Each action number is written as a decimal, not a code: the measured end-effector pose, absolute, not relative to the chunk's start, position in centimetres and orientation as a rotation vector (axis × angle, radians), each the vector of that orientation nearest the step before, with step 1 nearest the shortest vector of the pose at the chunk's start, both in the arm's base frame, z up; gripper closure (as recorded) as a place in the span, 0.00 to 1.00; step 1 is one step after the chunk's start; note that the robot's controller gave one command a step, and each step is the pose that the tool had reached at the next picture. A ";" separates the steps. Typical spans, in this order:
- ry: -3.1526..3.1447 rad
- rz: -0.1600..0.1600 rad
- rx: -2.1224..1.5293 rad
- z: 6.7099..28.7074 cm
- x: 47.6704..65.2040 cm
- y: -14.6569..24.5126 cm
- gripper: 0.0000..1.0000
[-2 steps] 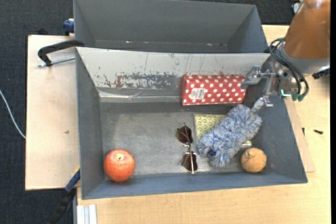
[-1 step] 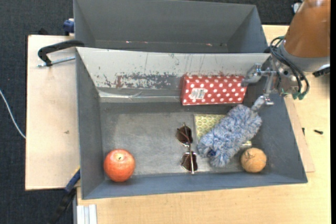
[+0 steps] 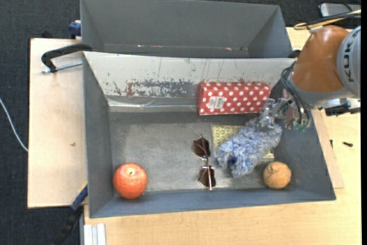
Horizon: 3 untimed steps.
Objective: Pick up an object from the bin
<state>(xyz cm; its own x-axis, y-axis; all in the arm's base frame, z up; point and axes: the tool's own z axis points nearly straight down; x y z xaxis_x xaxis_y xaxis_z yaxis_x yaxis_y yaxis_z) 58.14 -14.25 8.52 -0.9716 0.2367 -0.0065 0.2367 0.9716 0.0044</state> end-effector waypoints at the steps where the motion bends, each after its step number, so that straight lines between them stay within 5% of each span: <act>1: 3.093 -0.003 0.373 8.7 58.4 -14.4 0.00; 2: 3.125 0.007 0.373 8.2 57.8 -14.1 1.00; 3: 3.124 0.007 0.373 8.1 57.8 -14.1 1.00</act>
Offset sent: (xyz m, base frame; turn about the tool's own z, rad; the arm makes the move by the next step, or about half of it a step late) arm 0.0000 0.0000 0.0000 0.0000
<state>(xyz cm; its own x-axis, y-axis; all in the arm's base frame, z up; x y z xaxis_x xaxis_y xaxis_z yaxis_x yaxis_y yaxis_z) 57.79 -14.12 8.15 -0.9719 0.2354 0.0056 0.2354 0.9719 0.0038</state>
